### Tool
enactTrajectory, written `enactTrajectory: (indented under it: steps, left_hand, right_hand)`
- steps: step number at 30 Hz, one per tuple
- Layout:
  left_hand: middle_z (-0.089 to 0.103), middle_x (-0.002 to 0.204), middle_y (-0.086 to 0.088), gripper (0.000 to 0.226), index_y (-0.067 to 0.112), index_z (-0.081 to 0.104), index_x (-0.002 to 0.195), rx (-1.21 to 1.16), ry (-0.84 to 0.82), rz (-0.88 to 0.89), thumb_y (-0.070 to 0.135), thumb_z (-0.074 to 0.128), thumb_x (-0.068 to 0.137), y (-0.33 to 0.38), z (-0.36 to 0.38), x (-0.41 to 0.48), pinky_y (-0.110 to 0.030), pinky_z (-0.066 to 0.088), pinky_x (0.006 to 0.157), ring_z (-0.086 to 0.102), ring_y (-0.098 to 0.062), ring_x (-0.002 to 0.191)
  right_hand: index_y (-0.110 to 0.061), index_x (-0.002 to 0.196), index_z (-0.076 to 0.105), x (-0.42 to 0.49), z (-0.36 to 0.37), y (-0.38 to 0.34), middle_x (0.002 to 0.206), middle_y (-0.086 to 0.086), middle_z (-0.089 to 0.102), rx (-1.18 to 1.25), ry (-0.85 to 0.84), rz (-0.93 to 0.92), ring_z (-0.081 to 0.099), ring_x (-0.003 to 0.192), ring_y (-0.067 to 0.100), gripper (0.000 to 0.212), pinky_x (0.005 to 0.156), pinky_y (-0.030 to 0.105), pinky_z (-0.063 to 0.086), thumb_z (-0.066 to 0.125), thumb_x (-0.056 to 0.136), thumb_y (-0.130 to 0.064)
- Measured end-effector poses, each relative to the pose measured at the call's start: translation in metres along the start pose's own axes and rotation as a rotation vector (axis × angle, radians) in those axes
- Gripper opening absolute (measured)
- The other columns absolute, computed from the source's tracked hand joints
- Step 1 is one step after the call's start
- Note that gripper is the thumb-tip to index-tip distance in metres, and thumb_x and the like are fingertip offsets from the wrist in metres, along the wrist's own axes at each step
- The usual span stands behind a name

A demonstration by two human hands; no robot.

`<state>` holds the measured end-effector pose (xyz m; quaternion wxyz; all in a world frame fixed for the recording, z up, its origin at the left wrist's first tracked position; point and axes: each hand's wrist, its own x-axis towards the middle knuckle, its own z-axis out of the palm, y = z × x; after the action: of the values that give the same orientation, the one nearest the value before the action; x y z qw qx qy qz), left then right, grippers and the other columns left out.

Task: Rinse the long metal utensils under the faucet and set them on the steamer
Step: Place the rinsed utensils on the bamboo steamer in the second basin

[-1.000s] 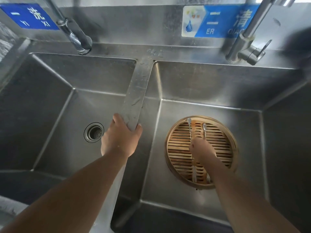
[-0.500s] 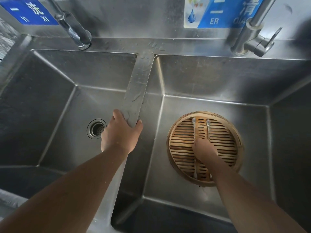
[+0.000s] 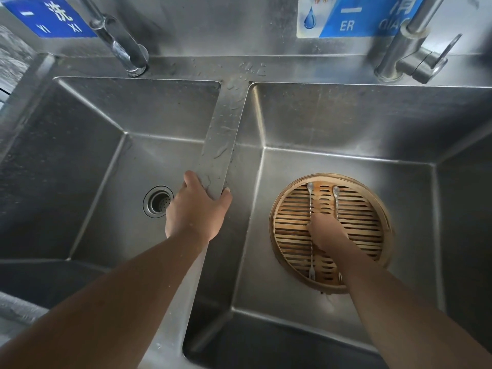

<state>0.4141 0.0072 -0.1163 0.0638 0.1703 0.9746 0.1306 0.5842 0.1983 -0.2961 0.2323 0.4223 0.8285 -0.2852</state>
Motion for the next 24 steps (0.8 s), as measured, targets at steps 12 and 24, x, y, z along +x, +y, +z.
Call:
enactTrajectory:
  steps: [12, 24]
  left_hand:
    - [0.059, 0.087, -0.001, 0.05, 0.022, 0.037, 0.096, -0.025, 0.007, 0.011, 0.063, 0.055, 0.077, -0.004, 0.004, 0.001, -0.037, 0.044, 0.065, 0.053, -0.03, 0.074]
    - [0.056, 0.083, 0.002, 0.048, 0.024, 0.033, 0.092, -0.024, -0.015, 0.009, 0.065, 0.052, 0.076, -0.004, 0.005, 0.003, -0.036, 0.044, 0.062, 0.057, -0.032, 0.072]
  right_hand:
    - [-0.009, 0.111, 0.063, -0.005, -0.003, -0.002, 0.098, 0.006, 0.062, -0.063, -0.039, -0.03, 0.06, 0.091, 0.023, 0.019, 0.085, 0.037, 0.055, 0.047, 0.101, -0.015]
    - [-0.012, 0.103, 0.065, -0.019, -0.009, -0.016, 0.09, 0.005, 0.065, 0.05, 0.024, 0.083, 0.064, 0.084, 0.022, 0.026, 0.084, 0.04, 0.058, 0.046, 0.1, -0.028]
